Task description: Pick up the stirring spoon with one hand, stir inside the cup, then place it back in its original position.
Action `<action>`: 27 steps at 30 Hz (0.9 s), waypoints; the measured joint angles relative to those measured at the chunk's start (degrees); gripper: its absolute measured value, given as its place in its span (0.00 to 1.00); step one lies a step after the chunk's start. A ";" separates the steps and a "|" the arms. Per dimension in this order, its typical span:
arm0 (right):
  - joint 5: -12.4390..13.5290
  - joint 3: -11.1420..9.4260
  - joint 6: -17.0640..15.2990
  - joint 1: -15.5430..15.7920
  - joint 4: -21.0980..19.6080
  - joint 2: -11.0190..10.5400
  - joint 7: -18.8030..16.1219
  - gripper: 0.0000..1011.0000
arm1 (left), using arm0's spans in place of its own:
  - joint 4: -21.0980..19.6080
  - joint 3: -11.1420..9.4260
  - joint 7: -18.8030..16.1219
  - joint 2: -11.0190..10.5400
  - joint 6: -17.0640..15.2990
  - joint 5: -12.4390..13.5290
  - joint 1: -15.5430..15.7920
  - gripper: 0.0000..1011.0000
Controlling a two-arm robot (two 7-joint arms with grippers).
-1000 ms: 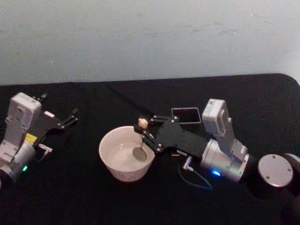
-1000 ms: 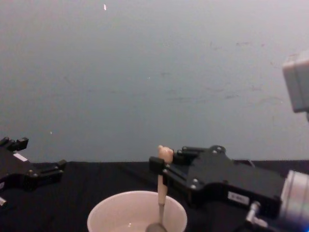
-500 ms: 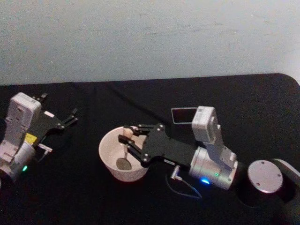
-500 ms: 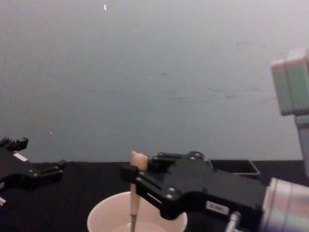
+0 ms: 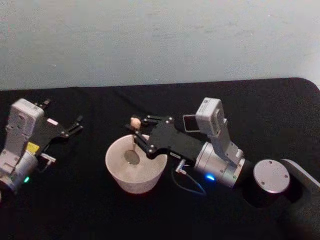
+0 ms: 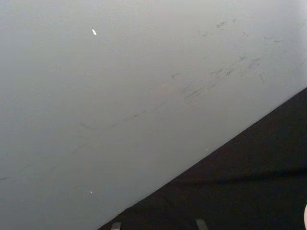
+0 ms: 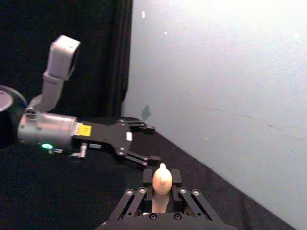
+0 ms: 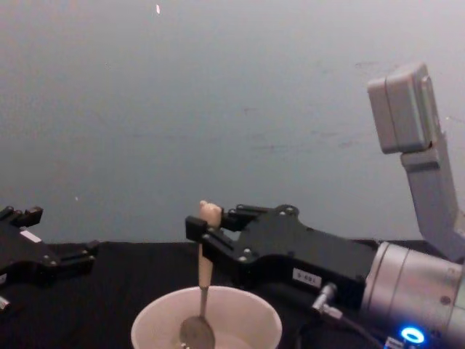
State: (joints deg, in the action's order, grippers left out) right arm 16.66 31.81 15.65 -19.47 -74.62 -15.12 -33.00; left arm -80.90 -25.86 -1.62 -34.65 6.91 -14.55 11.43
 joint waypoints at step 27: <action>0.12 -2.43 -0.94 1.65 -1.55 -2.38 -0.23 0.21 | 0.00 0.00 0.00 0.00 0.00 0.00 0.00 0.99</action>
State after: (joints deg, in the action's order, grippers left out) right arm 16.78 29.38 14.70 -17.82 -76.17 -17.50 -33.23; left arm -80.90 -25.86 -1.62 -34.65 6.91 -14.55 11.43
